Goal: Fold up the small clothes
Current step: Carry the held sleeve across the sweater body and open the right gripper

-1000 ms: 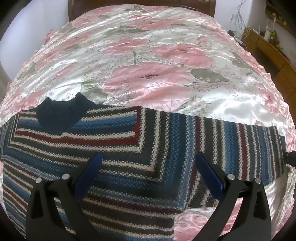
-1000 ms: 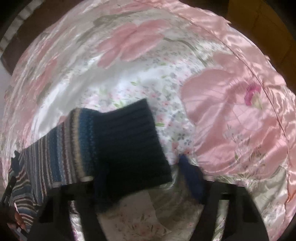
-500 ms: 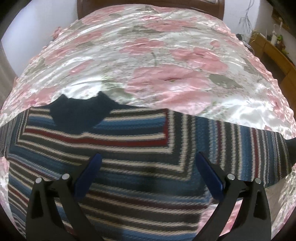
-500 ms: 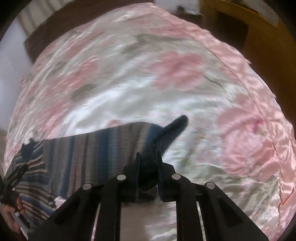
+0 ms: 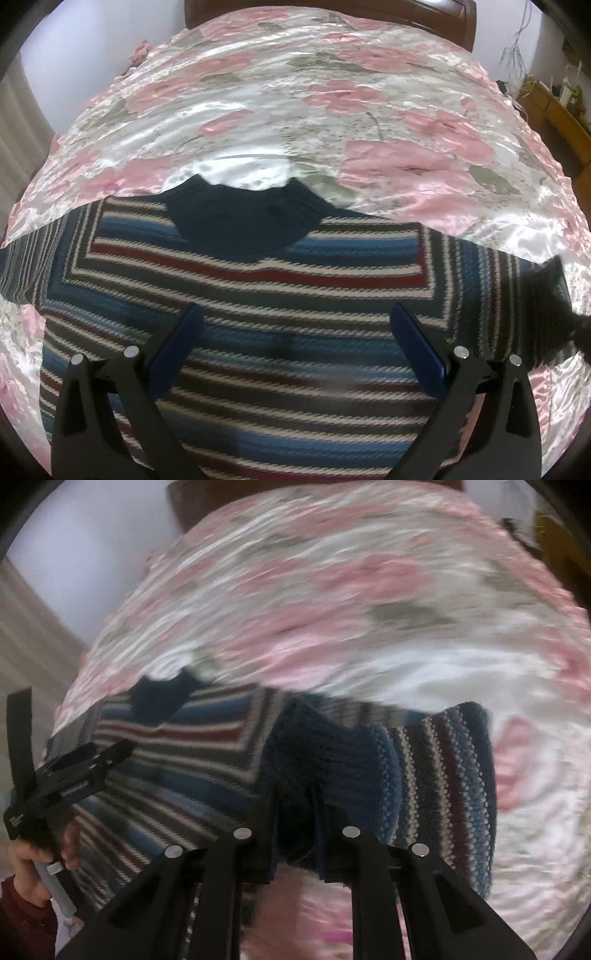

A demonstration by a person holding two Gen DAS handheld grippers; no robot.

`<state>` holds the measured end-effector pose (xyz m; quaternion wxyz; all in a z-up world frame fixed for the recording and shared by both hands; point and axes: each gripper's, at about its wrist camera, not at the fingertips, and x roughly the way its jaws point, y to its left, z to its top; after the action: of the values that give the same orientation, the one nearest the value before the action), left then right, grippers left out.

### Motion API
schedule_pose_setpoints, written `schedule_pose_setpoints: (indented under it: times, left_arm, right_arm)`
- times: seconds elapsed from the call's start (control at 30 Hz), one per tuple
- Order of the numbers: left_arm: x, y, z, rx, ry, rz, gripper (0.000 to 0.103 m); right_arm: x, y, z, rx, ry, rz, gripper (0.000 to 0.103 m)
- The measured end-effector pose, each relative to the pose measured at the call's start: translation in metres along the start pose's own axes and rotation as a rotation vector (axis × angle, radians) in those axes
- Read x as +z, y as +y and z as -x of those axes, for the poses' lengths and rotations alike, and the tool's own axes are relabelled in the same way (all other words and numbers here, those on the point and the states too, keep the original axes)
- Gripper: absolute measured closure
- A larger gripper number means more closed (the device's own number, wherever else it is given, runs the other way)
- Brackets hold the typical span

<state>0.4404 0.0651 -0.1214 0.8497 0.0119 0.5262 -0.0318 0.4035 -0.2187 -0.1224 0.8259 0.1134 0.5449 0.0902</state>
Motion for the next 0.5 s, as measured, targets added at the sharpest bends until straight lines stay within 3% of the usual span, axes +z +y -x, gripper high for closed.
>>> schedule_pose_setpoints:
  times: [0.17, 0.27, 0.33, 0.4, 0.5]
  left_arm:
    - [-0.005, 0.013, -0.007, 0.000, 0.022, 0.022, 0.003]
    - [-0.010, 0.010, -0.012, -0.011, 0.041, 0.021, 0.003]
    - [-0.013, 0.004, -0.015, -0.031, 0.056, 0.012, 0.003]
    - [-0.016, -0.007, -0.017, -0.056, 0.067, -0.003, 0.003]
    - [-0.019, -0.028, -0.020, -0.117, 0.094, -0.022, 0.003]
  right_arm:
    - [-0.004, 0.021, -0.038, 0.005, 0.049, 0.003, 0.086]
    - [-0.010, 0.017, -0.055, 0.058, 0.099, -0.040, 0.074]
    - [-0.015, 0.013, -0.053, 0.082, 0.100, -0.050, 0.072]
    - [-0.019, 0.007, -0.041, 0.096, 0.082, -0.053, 0.062]
    - [-0.023, -0.015, -0.015, 0.077, 0.033, -0.081, 0.061]
